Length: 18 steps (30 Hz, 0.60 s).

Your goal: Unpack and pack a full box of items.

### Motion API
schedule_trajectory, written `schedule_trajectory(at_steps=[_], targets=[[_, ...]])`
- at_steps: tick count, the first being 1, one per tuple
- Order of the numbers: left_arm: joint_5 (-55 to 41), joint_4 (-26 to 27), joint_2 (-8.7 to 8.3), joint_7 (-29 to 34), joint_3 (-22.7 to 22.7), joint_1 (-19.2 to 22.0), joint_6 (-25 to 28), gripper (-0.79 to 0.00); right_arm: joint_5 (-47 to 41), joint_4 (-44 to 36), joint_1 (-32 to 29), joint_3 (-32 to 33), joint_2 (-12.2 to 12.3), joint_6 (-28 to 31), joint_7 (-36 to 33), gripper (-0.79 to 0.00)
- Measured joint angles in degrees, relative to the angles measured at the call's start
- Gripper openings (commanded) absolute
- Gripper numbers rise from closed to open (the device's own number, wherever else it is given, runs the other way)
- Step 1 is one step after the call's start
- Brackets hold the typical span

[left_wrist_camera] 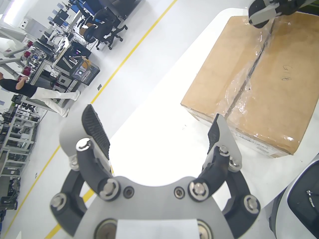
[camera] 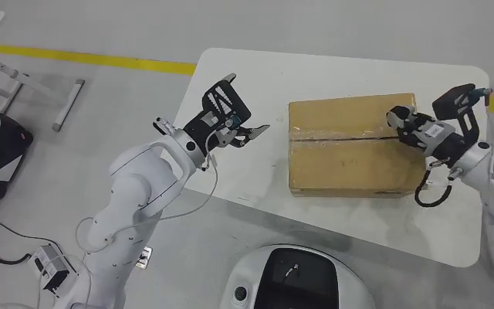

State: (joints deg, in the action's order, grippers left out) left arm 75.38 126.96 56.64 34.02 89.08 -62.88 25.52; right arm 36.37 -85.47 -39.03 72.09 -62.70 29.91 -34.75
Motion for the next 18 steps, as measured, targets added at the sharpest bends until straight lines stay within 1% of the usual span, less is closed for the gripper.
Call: schedule_trajectory(at_steps=[5,8,13,18], targets=[[0.00,0.00,0.00,0.00,0.00,0.00,0.00,0.000,-1.31,-1.60,-0.55,4.53,0.89,-0.87,-1.05,-0.785],[0.00,0.00,0.00,0.00,0.00,0.00,0.00,0.000,-1.95,-2.89,-0.08,5.26,1.06,-0.50,-0.69,-0.785],[0.00,0.00,0.00,0.00,0.00,0.00,0.00,0.000,-3.12,-4.56,1.88,2.59,0.77,3.95,0.91,-0.785],[0.00,0.00,0.00,0.00,0.00,0.00,0.00,0.000,-3.77,-4.04,4.42,-2.69,0.01,7.35,1.38,-0.785]])
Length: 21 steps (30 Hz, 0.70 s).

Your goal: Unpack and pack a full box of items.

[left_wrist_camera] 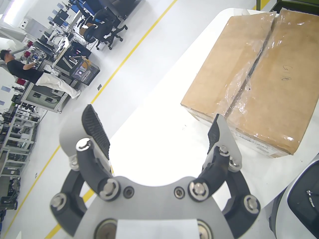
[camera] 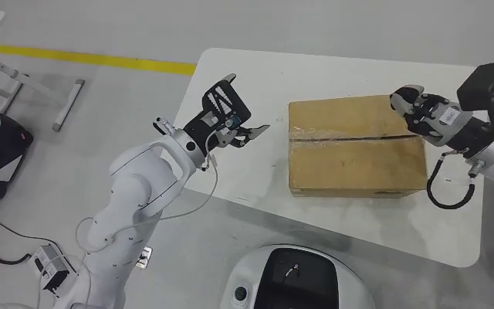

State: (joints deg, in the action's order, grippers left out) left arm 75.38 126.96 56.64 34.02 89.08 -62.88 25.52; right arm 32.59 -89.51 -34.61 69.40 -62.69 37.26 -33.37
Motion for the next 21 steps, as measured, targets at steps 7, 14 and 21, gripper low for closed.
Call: schedule_trajectory(at_steps=[7,14,21], targets=[[0.00,0.00,0.00,0.00,0.00,0.00,0.00,0.000,2.45,3.72,2.32,-6.73,-0.95,1.56,-1.66,-0.785],[0.00,0.00,0.00,0.00,0.00,0.00,0.00,0.000,3.25,7.92,1.57,-6.32,-0.64,-3.42,-4.90,-0.785],[0.00,0.00,0.00,0.00,0.00,0.00,0.00,0.000,1.70,4.38,-2.30,-2.19,0.78,-8.38,-11.84,-0.785]])
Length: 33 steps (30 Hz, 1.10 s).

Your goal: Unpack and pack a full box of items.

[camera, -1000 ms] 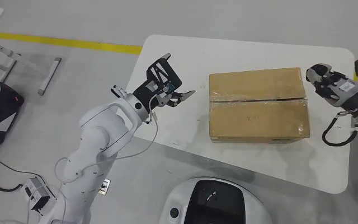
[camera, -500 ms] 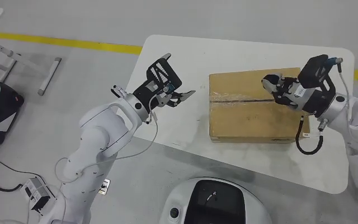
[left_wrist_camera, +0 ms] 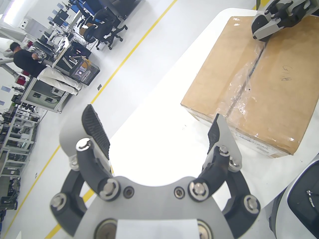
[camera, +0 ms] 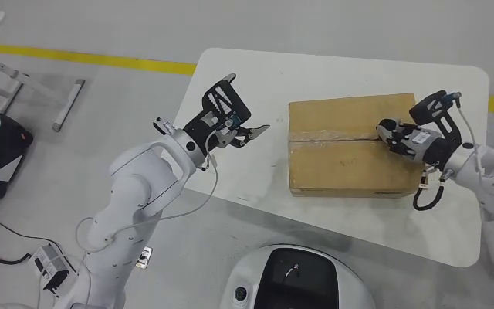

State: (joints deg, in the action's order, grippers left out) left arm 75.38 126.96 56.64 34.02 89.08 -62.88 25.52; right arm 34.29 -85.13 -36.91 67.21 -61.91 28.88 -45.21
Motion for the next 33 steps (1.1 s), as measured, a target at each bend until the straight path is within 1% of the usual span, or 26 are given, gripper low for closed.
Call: schedule_trajectory(at_steps=[3,5,13,17,23,28,33], targets=[[0.00,0.00,0.00,0.00,0.00,0.00,0.00,0.000,0.36,-1.73,-1.63,1.41,0.47,-1.83,-1.34,-0.785],[0.00,0.00,0.00,0.00,0.00,0.00,0.00,0.000,2.23,-2.67,-2.48,1.84,0.73,-2.51,-1.61,-0.785],[0.00,0.00,0.00,0.00,0.00,0.00,0.00,0.000,2.99,-4.49,-3.80,3.21,1.09,-2.98,1.66,-0.785],[0.00,0.00,0.00,0.00,0.00,0.00,0.00,0.000,0.40,-5.50,-4.04,6.61,1.53,-3.50,3.84,-0.785],[0.00,0.00,0.00,0.00,0.00,0.00,0.00,0.000,0.59,-7.36,-4.58,11.00,2.28,-4.62,5.32,-0.785],[0.00,0.00,0.00,0.00,0.00,0.00,0.00,0.000,0.15,-8.92,-4.34,10.53,2.32,-3.54,6.54,-0.785],[0.00,0.00,0.00,0.00,0.00,0.00,0.00,0.000,-1.99,-10.96,-3.10,8.50,2.10,-0.79,7.59,-0.785]])
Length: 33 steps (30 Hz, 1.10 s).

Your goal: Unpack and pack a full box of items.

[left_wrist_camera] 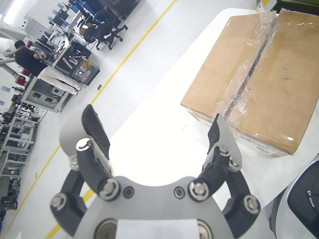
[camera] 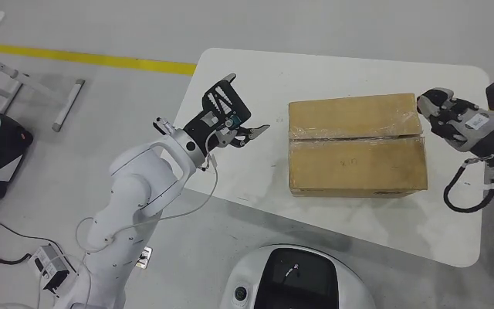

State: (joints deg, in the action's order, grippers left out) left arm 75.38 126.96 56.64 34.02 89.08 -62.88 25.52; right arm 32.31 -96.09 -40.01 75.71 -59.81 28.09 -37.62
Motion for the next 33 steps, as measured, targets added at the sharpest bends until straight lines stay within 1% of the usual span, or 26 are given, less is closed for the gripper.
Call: schedule_trajectory(at_steps=[5,9,12,16,21,25,28,30,33], targets=[[0.00,0.00,0.00,0.00,0.00,0.00,0.00,0.000,0.70,2.37,2.07,-5.07,-0.62,2.73,-0.02,-0.785],[0.00,0.00,0.00,0.00,0.00,0.00,0.00,0.000,3.63,6.81,4.46,-9.68,-1.27,3.16,-1.15,-0.785],[0.00,0.00,0.00,0.00,0.00,0.00,0.00,0.000,4.67,9.39,5.04,-11.10,-1.44,2.97,-1.97,-0.785],[0.00,0.00,0.00,0.00,0.00,0.00,0.00,0.000,3.81,10.25,4.26,-10.02,-1.03,2.29,-4.50,-0.785],[0.00,0.00,0.00,0.00,0.00,0.00,0.00,0.000,1.81,7.80,2.07,-7.10,-0.09,1.05,-8.81,-0.785],[0.00,0.00,0.00,0.00,0.00,0.00,0.00,0.000,1.04,5.66,0.06,-5.17,0.53,0.36,-10.59,-0.785],[0.00,0.00,0.00,0.00,0.00,0.00,0.00,0.000,1.79,4.94,-1.20,-4.38,0.83,-0.05,-10.25,-0.785],[0.00,0.00,0.00,0.00,0.00,0.00,0.00,0.000,3.81,4.49,-1.61,-4.12,0.98,-0.04,-9.21,-0.785],[0.00,0.00,0.00,0.00,0.00,0.00,0.00,0.000,6.13,4.06,-2.06,-3.64,1.07,0.30,-5.74,-0.785]])
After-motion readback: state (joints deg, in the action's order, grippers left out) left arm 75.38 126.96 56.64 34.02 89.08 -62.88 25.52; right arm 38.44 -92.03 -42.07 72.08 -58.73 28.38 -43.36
